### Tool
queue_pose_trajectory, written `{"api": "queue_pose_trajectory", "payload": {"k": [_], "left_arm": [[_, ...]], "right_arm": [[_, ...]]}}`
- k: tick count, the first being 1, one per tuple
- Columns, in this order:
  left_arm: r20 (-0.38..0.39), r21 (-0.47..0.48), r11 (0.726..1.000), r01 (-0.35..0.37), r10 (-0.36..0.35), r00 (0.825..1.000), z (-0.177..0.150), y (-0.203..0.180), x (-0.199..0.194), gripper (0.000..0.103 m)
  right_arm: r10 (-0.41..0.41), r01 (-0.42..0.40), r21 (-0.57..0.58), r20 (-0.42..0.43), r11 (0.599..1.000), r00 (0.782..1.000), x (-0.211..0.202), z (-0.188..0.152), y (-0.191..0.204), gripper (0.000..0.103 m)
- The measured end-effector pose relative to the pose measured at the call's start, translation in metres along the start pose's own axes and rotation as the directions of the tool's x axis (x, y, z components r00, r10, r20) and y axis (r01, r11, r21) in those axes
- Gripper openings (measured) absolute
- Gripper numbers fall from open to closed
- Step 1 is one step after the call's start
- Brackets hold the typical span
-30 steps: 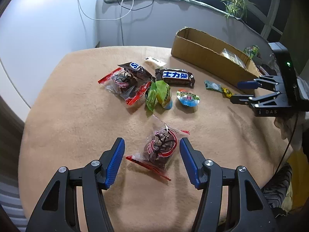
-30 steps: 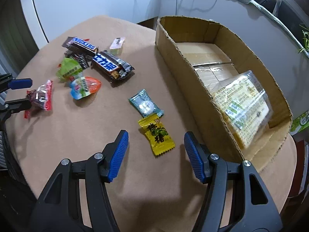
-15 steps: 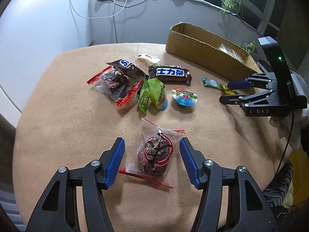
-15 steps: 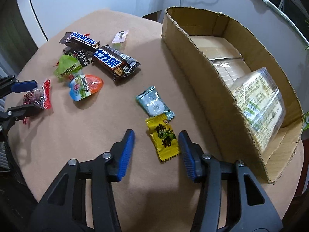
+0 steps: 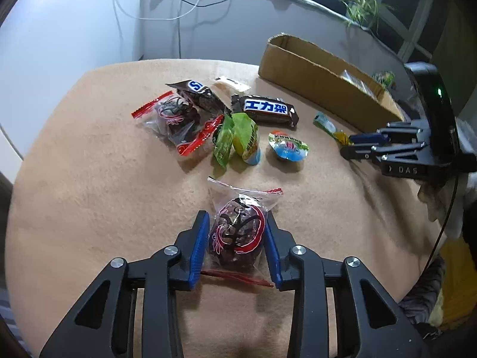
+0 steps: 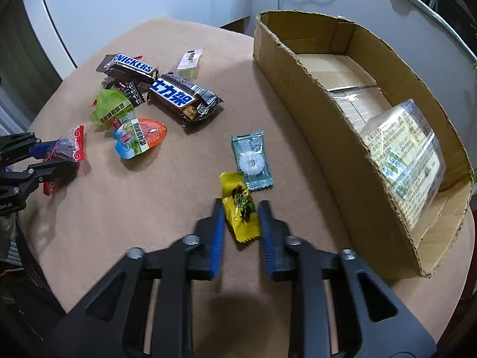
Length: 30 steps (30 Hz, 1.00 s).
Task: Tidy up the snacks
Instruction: 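Grasp the yellow candy with the right gripper while the left grasps a red-wrapped candy bag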
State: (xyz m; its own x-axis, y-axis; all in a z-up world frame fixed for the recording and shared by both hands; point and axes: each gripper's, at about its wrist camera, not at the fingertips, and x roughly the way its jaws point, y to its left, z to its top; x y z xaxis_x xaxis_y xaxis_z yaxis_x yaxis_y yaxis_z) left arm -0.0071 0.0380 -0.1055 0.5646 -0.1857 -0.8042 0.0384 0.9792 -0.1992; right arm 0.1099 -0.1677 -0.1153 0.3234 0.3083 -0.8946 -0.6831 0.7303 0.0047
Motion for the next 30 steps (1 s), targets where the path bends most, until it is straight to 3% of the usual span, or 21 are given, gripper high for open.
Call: {"api": "queue_pose_trajectory", "payload": {"k": [6, 18, 30], "left_arm": [[0.021, -0.025, 1.000, 0.006, -0.006, 1.000, -0.001, 0.003, -0.005, 0.031], [0.067, -0.047, 0.999, 0.020, -0.017, 0.998, 0.004, 0.003, -0.022, 0.031], [0.176, 0.006, 0.998, 0.061, -0.061, 0.982, 0.065, -0.021, -0.035, 0.030]], "right_arm": [[0.021, -0.021, 0.040, 0.018, 0.999, 1.000, -0.008, -0.004, -0.008, 0.012], [0.067, -0.074, 0.095, 0.073, 0.993, 0.995, -0.034, -0.009, -0.018, 0.011], [0.045, -0.074, 0.134, 0.207, 0.988, 0.977, -0.091, 0.017, -0.042, 0.011]]}}
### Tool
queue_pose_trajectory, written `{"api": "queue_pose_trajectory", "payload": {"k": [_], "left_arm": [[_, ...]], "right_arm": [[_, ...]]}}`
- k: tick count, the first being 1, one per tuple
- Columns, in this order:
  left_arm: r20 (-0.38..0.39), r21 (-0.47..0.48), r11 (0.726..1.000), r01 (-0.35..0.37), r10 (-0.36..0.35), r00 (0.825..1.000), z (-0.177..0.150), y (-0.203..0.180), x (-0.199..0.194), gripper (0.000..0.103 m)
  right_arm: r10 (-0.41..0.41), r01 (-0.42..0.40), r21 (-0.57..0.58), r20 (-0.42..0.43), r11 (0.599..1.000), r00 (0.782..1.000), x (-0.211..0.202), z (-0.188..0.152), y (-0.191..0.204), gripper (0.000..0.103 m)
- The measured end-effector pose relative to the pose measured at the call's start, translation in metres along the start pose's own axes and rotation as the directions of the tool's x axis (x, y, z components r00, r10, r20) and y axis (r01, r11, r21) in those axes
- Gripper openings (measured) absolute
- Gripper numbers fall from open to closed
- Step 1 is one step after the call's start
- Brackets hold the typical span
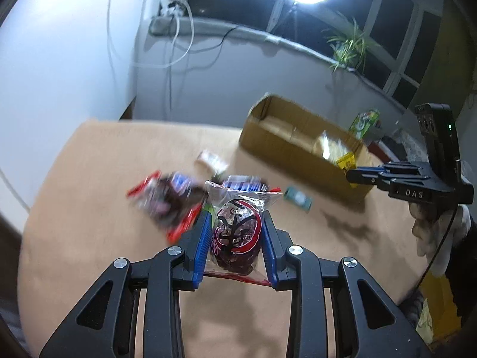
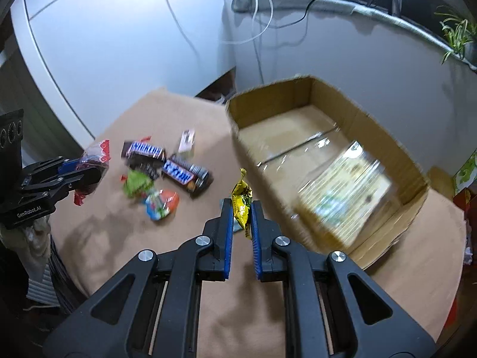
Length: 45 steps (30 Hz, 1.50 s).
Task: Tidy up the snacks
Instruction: 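Grasp the yellow candy with the right gripper while the left grasps a red-wrapped candy bag, then carry both candies over the box and open both grippers to drop them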
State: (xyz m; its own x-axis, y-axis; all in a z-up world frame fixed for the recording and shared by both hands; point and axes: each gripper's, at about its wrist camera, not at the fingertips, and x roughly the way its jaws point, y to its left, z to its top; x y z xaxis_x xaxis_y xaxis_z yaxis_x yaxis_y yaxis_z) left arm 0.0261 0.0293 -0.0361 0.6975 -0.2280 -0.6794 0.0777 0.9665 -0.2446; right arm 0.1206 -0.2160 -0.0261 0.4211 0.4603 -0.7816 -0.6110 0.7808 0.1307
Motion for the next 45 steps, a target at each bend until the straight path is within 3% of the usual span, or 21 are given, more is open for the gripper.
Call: {"api": "queue_pose_trajectory", "payload": {"k": [8, 18, 29, 39, 45], "left_arm": [[0.038, 0.029, 0.998, 0.052, -0.053, 0.998, 0.048, -0.025, 0.025, 0.030], [0.009, 0.038, 0.995, 0.091, -0.092, 0.996, 0.095, -0.055, 0.079, 0.030], [-0.048, 0.021, 0.997, 0.080, -0.078, 0.996, 0.106, -0.065, 0.129, 0.030], [-0.066, 0.026, 0.998, 0.063, -0.062, 0.996, 0.112, -0.070, 0.144, 0.031], [-0.051, 0.025, 0.999, 0.042, -0.041, 0.998, 0.116, -0.071, 0.140, 0.045]], "right_arm": [[-0.007, 0.006, 0.041, 0.031, 0.999, 1.000, 0.000, 0.027, -0.026, 0.011], [-0.007, 0.006, 0.077, 0.020, 0.997, 1.000, 0.023, 0.046, -0.050, 0.011], [0.007, -0.006, 0.101, -0.012, 0.995, 1.000, 0.048, 0.049, -0.064, 0.011], [-0.002, 0.003, 0.086, -0.016, 0.996, 1.000, 0.052, 0.050, -0.065, 0.012], [-0.022, 0.023, 0.086, -0.010, 0.996, 1.000, 0.047, 0.049, -0.065, 0.012]]}}
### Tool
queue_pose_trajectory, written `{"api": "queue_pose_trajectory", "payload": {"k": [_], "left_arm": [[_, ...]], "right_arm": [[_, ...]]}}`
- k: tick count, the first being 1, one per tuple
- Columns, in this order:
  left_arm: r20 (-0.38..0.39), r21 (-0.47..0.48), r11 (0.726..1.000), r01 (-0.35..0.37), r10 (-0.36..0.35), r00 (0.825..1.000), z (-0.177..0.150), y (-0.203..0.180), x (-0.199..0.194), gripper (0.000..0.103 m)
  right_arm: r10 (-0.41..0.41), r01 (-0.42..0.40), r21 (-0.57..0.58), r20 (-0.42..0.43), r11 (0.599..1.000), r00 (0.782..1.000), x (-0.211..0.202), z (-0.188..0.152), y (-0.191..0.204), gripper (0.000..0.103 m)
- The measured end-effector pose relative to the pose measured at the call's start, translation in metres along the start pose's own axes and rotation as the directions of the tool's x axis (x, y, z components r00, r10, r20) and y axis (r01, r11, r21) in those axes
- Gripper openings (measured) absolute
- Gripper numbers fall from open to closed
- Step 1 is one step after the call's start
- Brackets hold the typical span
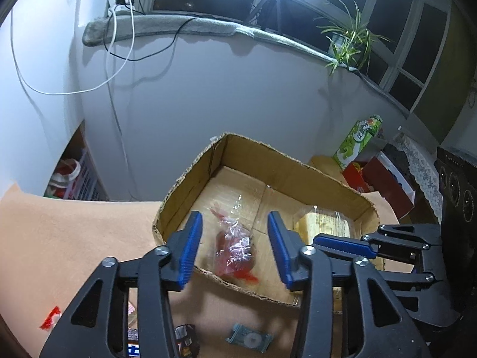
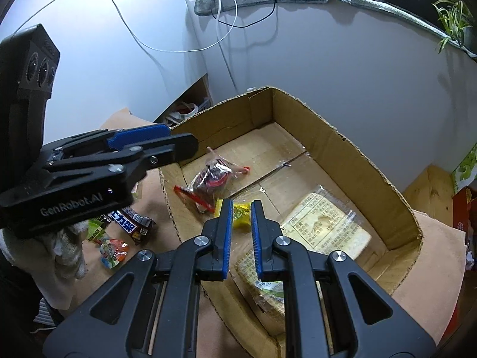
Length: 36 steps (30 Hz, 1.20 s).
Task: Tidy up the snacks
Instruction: 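Carry both candies over the box and open both grippers to drop them, then move both grippers back over the remaining snacks on the table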
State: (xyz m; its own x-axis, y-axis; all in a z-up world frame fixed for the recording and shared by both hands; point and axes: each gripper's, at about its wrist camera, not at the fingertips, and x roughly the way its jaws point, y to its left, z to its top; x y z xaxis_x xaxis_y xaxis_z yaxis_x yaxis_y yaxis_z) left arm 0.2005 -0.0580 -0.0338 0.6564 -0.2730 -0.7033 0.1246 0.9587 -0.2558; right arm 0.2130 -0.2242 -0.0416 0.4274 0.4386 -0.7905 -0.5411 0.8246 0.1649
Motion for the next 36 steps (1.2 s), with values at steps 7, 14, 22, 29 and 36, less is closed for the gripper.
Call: {"api": "queue_pose_trajectory", "payload": {"k": [7, 14, 22, 29, 36], "left_arm": [[0.025, -0.003, 1.000, 0.005, -0.005, 1.000, 0.002, 0.003, -0.019, 0.045], [0.074, -0.006, 1.000, 0.004, -0.003, 0.997, -0.002, 0.012, -0.057, 0.045], [0.124, -0.026, 0.999, -0.034, 0.036, 0.992, -0.026, 0.041, -0.113, 0.045], [0.107, -0.061, 0.994, -0.092, 0.098, 0.989, -0.060, 0.074, -0.141, 0.045], [0.060, -0.103, 0.988, -0.115, 0.122, 0.991, -0.103, 0.095, -0.143, 0.046]], "right_arm": [[0.004, -0.004, 0.000, 0.013, 1.000, 1.000, -0.012, -0.003, 0.006, 0.012], [0.021, -0.020, -0.030, 0.034, 0.999, 0.999, -0.033, -0.011, 0.026, 0.012], [0.065, -0.062, -0.072, 0.034, 0.995, 0.997, -0.046, -0.027, 0.055, 0.020], [0.096, -0.093, -0.129, 0.019, 0.987, 0.995, -0.045, -0.046, 0.086, 0.045], [0.081, -0.083, -0.162, -0.018, 0.983, 0.997, -0.028, -0.064, 0.109, 0.049]]}}
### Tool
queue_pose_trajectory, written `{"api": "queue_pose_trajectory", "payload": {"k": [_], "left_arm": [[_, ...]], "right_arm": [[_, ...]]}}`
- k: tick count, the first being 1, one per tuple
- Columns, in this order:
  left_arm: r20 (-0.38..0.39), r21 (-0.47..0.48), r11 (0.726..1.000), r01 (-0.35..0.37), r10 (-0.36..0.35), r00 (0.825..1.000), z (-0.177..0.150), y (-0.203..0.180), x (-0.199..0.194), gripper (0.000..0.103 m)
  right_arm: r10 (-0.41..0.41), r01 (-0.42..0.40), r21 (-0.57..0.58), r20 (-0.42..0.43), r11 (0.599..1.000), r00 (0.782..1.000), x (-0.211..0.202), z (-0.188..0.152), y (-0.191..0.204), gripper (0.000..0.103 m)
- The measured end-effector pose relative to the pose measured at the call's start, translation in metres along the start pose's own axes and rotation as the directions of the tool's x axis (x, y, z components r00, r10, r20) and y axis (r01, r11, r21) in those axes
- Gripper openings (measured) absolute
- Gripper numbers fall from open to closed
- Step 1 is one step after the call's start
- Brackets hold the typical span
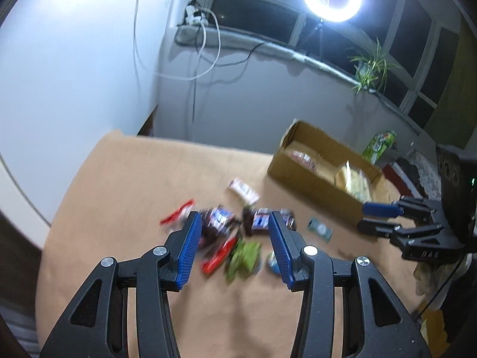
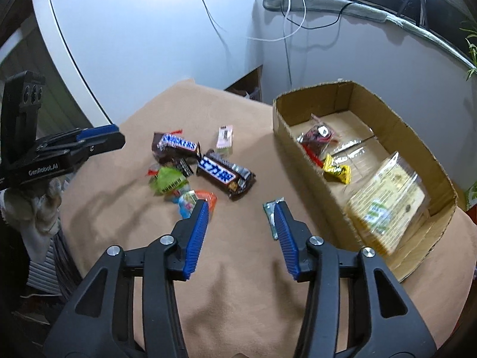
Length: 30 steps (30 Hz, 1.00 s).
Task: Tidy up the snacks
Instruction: 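Move both grippers back over the remaining snacks on the table, then grasp the green-orange jelly cup with the right gripper while the left grasps a red-wrapped chocolate bag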
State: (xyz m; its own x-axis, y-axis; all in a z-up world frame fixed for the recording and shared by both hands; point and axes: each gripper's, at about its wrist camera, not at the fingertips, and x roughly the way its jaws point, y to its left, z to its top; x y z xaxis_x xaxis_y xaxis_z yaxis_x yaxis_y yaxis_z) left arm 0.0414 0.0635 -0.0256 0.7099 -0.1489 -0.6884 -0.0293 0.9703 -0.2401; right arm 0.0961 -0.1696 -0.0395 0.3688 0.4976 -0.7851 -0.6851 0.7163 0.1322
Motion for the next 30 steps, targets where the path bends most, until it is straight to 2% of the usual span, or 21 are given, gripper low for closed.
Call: {"api": "queue_pose_trajectory", "payload": {"k": [5, 13, 27, 30], "left_arm": [[-0.037, -0.024, 1.000, -0.010, 0.009, 0.999, -0.022, 0.013, 0.007, 0.046], [-0.071, -0.065, 0.998, -0.020, 0.016, 0.997, -0.034, 0.034, 0.019, 0.046], [-0.131, -0.095, 0.995, -0.040, 0.028, 0.991, -0.021, 0.048, 0.065, 0.046], [-0.132, -0.099, 0.994, -0.039, 0.026, 0.991, -0.017, 0.048, 0.070, 0.052]], "right_arm": [[-0.001, 0.002, 0.001, -0.040, 1.000, 0.999, 0.016, -0.013, 0.002, 0.049], [0.023, -0.024, -0.012, -0.064, 1.000, 0.998, 0.031, -0.021, 0.010, 0.049], [0.057, -0.066, -0.082, -0.106, 0.994, 0.993, 0.073, -0.004, 0.041, 0.049], [0.066, -0.076, -0.089, -0.113, 0.993, 0.991, 0.080, -0.003, 0.044, 0.049]]}}
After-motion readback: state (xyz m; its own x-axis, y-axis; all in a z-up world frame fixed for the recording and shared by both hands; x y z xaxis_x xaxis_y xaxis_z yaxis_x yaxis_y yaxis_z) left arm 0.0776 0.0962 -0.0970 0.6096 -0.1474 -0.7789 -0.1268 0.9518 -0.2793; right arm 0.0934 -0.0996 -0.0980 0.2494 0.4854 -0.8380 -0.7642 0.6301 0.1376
